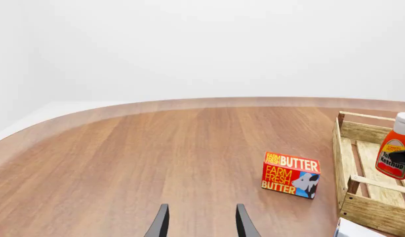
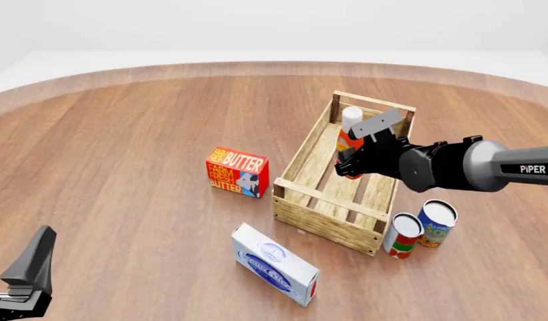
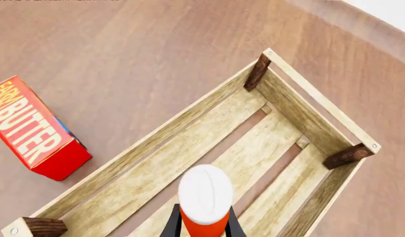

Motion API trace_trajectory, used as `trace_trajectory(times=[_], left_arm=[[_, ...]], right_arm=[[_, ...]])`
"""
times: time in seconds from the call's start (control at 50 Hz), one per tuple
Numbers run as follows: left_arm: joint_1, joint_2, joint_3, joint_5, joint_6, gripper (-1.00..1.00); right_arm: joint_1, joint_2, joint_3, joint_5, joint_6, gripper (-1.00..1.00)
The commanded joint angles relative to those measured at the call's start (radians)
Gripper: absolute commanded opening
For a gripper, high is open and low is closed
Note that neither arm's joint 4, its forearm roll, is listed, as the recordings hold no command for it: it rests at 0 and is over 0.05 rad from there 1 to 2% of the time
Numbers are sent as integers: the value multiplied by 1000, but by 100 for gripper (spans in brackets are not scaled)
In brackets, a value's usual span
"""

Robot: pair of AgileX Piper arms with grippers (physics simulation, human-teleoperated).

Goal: Pick up the ketchup, and put it in the wooden tray.

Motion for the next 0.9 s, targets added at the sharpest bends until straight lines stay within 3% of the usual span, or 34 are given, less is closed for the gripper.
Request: trace_trajectory(times=[0.02,0.82,0.84,0.9], left_arm=[[0,0,0,0,0,100],[0,0,0,0,0,100],[0,0,0,0,0,100],[0,0,0,0,0,100]], right_arm=[[18,17,-12,-10,58,-100],[-11,56,17,-57,66,-100],[-13,56,17,-57,63,100],[-11,57,16,-57,65,100]])
